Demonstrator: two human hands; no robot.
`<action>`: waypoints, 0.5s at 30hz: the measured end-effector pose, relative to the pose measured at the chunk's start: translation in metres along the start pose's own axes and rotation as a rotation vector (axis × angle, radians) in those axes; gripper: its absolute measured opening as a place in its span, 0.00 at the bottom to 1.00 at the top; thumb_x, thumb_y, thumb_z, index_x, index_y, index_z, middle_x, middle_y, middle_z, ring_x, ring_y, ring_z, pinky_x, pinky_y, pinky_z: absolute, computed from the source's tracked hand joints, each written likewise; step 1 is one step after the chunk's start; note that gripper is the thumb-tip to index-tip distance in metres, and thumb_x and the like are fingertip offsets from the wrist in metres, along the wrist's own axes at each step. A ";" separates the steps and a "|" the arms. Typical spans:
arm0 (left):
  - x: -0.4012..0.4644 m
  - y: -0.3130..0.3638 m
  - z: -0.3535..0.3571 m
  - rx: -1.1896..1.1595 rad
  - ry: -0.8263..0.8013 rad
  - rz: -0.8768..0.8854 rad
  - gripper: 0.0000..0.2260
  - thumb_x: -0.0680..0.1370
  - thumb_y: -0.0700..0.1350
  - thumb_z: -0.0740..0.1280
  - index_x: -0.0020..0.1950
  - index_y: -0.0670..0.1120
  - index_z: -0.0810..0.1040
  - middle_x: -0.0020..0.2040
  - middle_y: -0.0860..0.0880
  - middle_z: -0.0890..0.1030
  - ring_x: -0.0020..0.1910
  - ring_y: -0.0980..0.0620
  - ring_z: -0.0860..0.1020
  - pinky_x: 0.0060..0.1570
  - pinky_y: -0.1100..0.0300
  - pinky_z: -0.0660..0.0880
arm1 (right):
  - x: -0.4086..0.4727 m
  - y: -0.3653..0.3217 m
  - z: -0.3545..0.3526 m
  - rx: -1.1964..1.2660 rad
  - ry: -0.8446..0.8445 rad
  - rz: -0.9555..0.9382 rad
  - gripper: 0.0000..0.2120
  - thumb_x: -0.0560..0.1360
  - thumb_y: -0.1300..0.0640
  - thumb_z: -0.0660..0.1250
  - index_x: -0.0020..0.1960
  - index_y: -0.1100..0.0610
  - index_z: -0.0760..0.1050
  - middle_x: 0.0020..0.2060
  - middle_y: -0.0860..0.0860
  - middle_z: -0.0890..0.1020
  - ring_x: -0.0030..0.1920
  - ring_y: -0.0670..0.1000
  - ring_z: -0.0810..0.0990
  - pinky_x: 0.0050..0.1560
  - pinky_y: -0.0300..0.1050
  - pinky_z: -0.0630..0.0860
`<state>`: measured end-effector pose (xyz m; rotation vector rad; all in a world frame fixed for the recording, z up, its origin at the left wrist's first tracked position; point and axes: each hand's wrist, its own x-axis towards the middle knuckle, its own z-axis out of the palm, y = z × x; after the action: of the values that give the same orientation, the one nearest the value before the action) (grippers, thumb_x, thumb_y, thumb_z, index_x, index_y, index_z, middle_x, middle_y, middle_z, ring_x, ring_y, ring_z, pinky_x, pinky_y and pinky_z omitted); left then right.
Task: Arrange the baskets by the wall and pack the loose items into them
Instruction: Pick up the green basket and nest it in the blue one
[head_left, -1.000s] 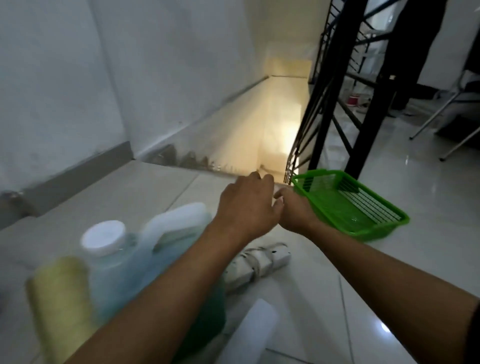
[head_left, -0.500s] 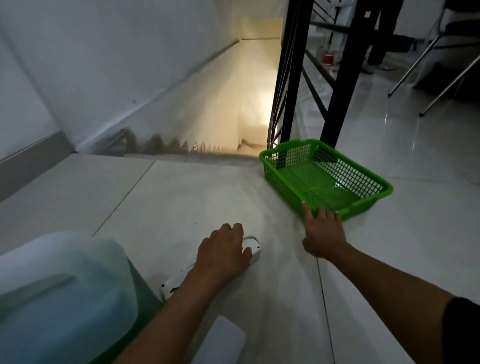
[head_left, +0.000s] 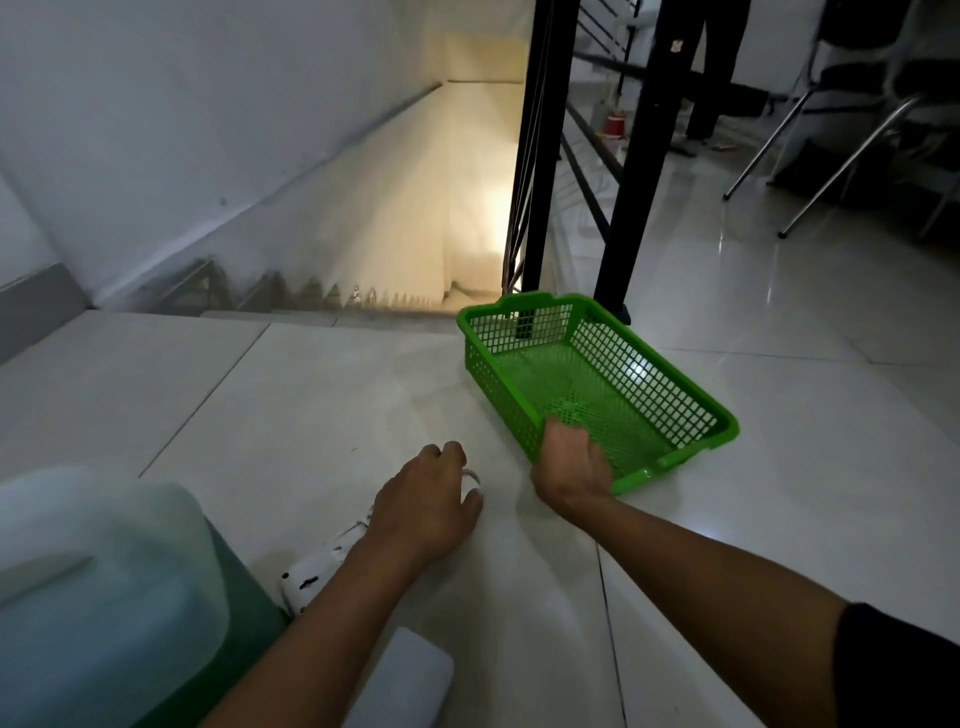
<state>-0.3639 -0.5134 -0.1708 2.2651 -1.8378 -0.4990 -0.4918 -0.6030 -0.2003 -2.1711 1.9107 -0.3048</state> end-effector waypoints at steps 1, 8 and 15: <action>-0.002 0.003 -0.005 -0.017 0.027 0.011 0.18 0.78 0.51 0.60 0.66 0.47 0.66 0.63 0.46 0.72 0.62 0.45 0.72 0.55 0.54 0.71 | -0.004 -0.004 -0.006 0.006 0.030 -0.017 0.10 0.75 0.66 0.60 0.56 0.60 0.71 0.55 0.60 0.80 0.57 0.62 0.79 0.52 0.53 0.76; -0.030 0.022 -0.071 -0.081 0.447 0.322 0.27 0.75 0.36 0.64 0.73 0.47 0.61 0.75 0.48 0.58 0.72 0.48 0.64 0.65 0.54 0.70 | -0.031 -0.060 -0.067 0.027 0.344 -0.291 0.15 0.70 0.65 0.63 0.57 0.57 0.69 0.47 0.59 0.83 0.47 0.62 0.82 0.42 0.51 0.75; -0.092 -0.053 -0.188 0.346 0.863 0.220 0.26 0.71 0.31 0.62 0.69 0.42 0.69 0.72 0.40 0.68 0.73 0.40 0.63 0.73 0.46 0.55 | -0.082 -0.167 -0.117 0.088 0.597 -0.669 0.16 0.66 0.67 0.65 0.53 0.58 0.75 0.38 0.59 0.83 0.37 0.64 0.81 0.32 0.45 0.64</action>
<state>-0.2630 -0.4253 -0.0016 1.9169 -1.7078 0.7705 -0.3806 -0.5053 -0.0377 -2.8043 1.2530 -1.2403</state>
